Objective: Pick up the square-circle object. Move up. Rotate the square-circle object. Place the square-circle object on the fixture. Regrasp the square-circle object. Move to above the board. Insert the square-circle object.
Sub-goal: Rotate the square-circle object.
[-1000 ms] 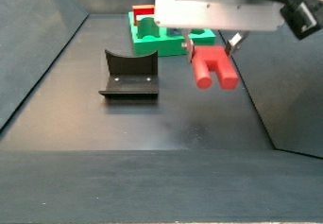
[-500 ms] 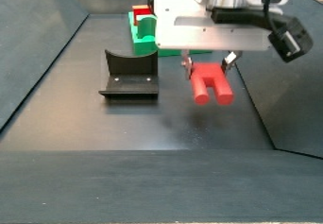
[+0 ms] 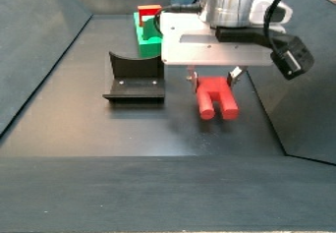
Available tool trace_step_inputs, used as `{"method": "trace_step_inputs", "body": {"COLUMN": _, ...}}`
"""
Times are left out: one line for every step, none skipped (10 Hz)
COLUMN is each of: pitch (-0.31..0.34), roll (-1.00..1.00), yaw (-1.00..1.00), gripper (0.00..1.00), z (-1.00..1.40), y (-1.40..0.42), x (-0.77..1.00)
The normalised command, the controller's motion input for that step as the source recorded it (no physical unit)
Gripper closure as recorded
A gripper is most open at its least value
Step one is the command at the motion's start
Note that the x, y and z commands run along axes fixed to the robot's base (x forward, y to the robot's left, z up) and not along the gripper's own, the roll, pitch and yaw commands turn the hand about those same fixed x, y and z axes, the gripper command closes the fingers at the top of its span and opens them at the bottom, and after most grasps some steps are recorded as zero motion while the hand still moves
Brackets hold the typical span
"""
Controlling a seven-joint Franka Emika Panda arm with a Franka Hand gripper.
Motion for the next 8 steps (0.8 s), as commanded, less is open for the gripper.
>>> {"method": "trace_step_inputs", "body": {"pitch": -0.090, "roll": -0.20, "yaw": 0.00, "gripper": 1.00, "z": -0.47, "y": 0.02, "x": 0.04}}
{"method": "trace_step_inputs", "body": {"pitch": -0.100, "roll": -0.21, "yaw": 0.00, "gripper": 1.00, "z": -0.41, "y": 0.03, "x": 0.04}}
{"method": "trace_step_inputs", "body": {"pitch": -0.104, "roll": -0.22, "yaw": -0.01, "gripper": 1.00, "z": -0.32, "y": 0.03, "x": 0.03}}
{"method": "trace_step_inputs", "body": {"pitch": -0.107, "roll": -0.22, "yaw": -0.01, "gripper": 1.00, "z": -0.28, "y": 0.03, "x": 0.03}}
{"method": "trace_step_inputs", "body": {"pitch": -0.121, "roll": -0.22, "yaw": -0.01, "gripper": 1.00, "z": -0.20, "y": 0.03, "x": 0.03}}
{"method": "trace_step_inputs", "body": {"pitch": -0.120, "roll": -0.23, "yaw": -0.01, "gripper": 1.00, "z": -0.13, "y": 0.03, "x": 0.03}}
{"method": "trace_step_inputs", "body": {"pitch": -0.119, "roll": -0.23, "yaw": -0.02, "gripper": 1.00, "z": -0.08, "y": 0.04, "x": 0.03}}
{"method": "trace_step_inputs", "body": {"pitch": -0.117, "roll": -0.23, "yaw": -0.02, "gripper": 1.00, "z": -0.06, "y": 0.03, "x": 0.02}}
